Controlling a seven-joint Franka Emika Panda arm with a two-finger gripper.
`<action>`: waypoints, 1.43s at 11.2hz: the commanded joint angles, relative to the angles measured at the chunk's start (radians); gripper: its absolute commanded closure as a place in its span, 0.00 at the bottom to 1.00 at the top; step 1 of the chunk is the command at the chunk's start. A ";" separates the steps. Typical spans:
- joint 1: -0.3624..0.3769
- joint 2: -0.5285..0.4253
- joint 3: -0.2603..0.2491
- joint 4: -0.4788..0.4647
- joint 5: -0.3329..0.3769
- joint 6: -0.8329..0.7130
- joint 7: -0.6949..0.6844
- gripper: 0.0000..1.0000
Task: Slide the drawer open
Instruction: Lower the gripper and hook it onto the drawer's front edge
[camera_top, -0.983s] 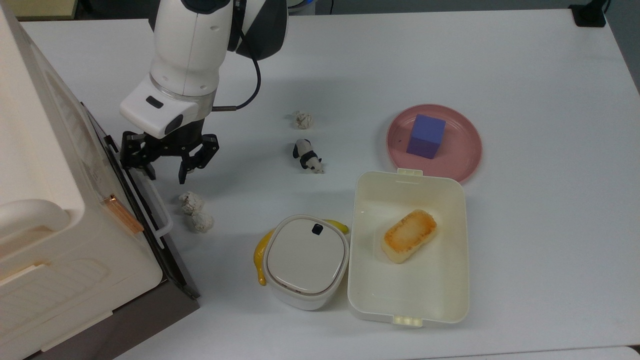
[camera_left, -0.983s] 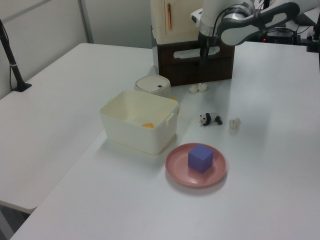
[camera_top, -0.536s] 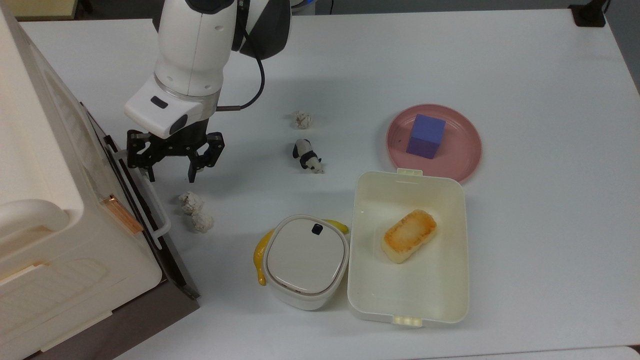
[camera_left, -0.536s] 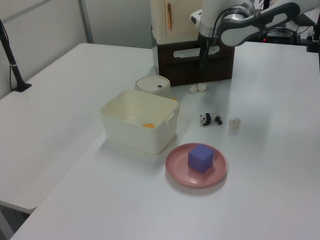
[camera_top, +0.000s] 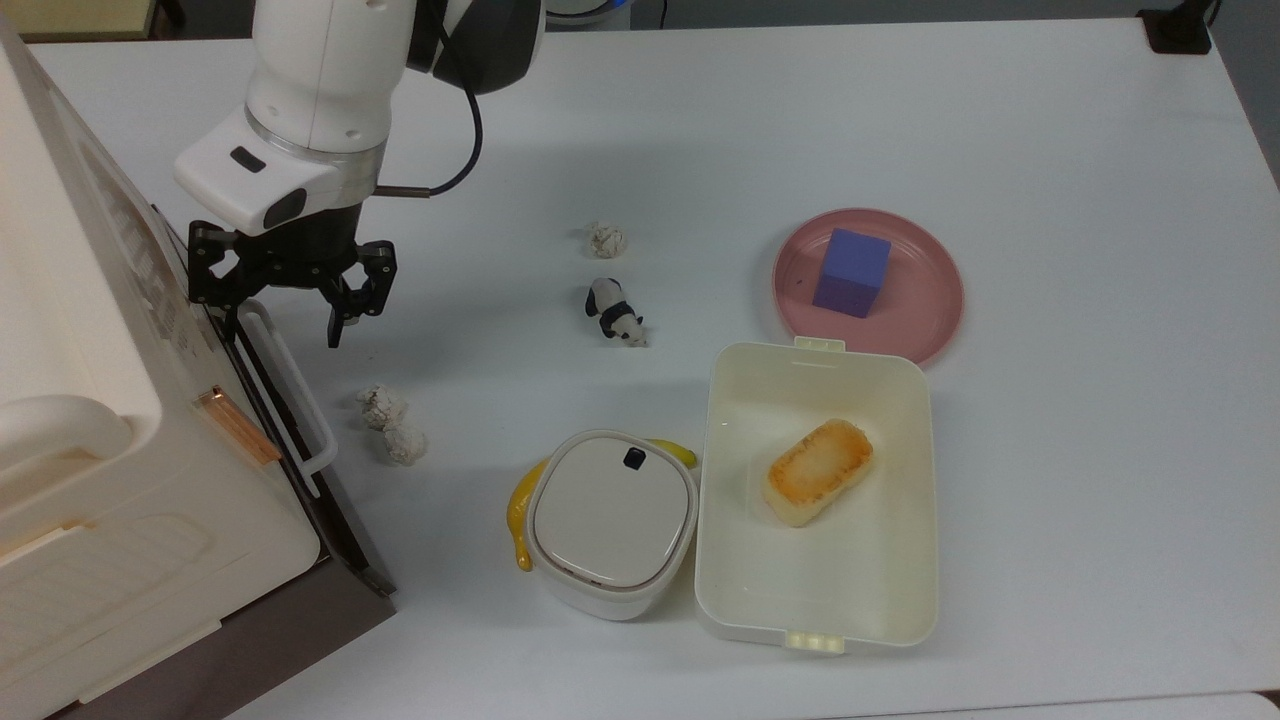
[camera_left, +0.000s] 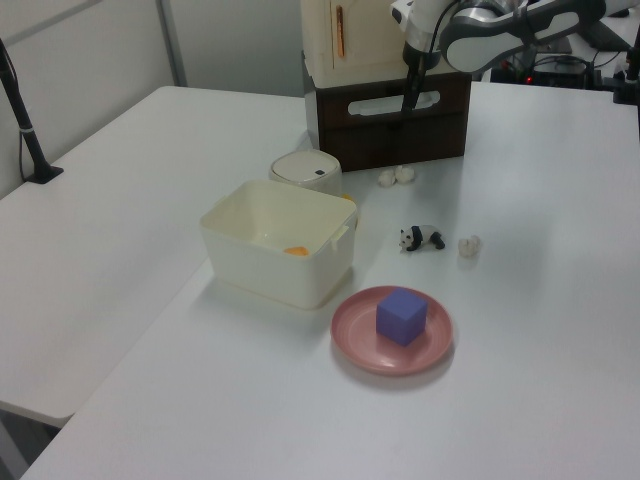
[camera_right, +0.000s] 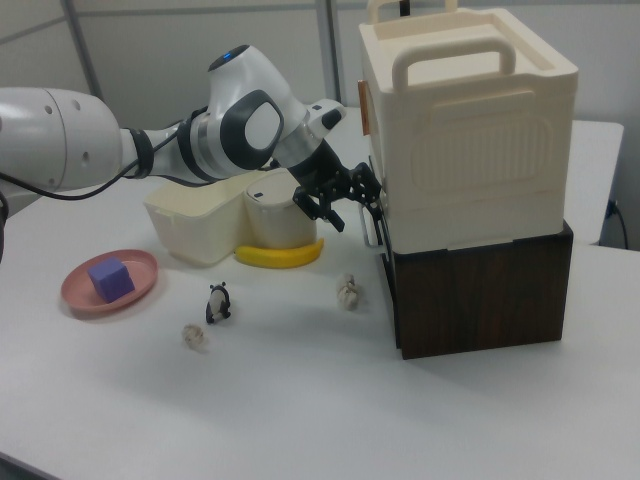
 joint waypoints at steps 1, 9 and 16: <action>0.004 -0.015 -0.045 -0.037 -0.020 0.014 -0.061 0.20; 0.040 -0.015 -0.034 -0.135 -0.028 -0.005 -0.136 0.66; 0.047 -0.059 -0.045 -0.184 0.027 -0.020 -0.419 1.00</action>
